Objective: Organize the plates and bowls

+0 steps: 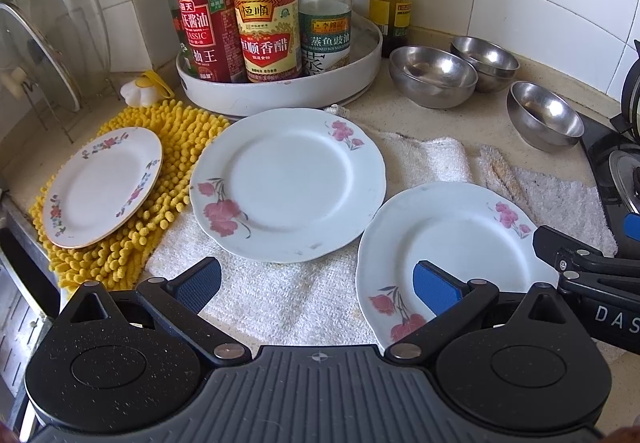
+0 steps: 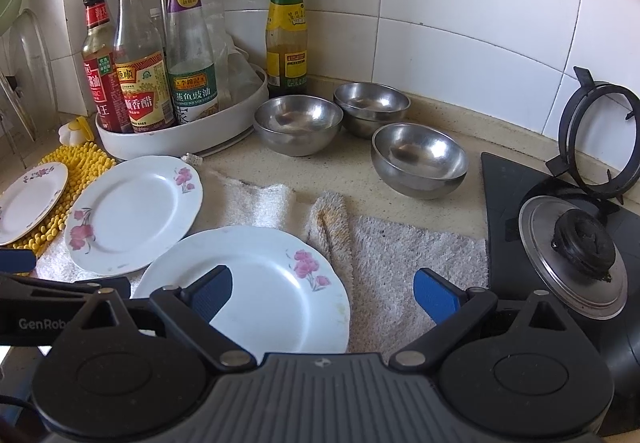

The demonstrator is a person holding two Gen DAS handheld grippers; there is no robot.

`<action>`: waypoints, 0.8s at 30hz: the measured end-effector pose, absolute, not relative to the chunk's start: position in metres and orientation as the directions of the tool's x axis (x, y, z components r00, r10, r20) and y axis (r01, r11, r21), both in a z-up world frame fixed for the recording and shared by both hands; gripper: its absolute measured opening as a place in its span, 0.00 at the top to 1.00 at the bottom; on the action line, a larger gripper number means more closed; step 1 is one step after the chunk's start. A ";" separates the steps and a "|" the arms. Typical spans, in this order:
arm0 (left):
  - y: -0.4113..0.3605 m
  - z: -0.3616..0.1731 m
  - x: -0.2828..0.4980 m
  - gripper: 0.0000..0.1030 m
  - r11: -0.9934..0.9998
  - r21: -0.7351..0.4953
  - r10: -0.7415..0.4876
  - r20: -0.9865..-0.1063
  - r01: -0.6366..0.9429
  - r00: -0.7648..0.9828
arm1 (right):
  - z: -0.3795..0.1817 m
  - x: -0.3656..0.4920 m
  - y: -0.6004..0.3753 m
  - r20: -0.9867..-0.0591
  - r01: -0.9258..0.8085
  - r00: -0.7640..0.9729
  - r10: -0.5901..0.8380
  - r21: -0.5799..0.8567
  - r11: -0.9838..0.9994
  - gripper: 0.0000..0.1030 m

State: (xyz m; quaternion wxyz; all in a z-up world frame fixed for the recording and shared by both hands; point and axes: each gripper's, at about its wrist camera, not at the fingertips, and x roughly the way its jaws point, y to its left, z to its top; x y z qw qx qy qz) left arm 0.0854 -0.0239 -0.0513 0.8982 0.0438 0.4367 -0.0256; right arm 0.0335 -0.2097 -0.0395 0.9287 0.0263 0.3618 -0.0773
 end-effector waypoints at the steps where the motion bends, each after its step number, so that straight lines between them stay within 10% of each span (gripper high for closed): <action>1: -0.024 -0.052 0.086 0.00 0.995 0.056 -0.008 -0.787 0.084 0.616 | -0.040 0.034 -0.210 -0.677 0.162 0.725 -0.125 -0.008 0.987 0.02; 15: -0.030 -0.064 0.094 0.00 0.993 0.059 -0.012 -0.812 0.102 0.584 | -0.058 0.044 -0.222 -0.728 0.170 0.680 -0.091 0.036 0.985 0.04; 24: -0.037 -0.078 0.097 0.00 0.990 0.062 -0.016 -0.835 0.123 0.550 | -0.079 0.057 -0.232 -0.783 0.139 0.621 -0.028 0.074 0.988 0.23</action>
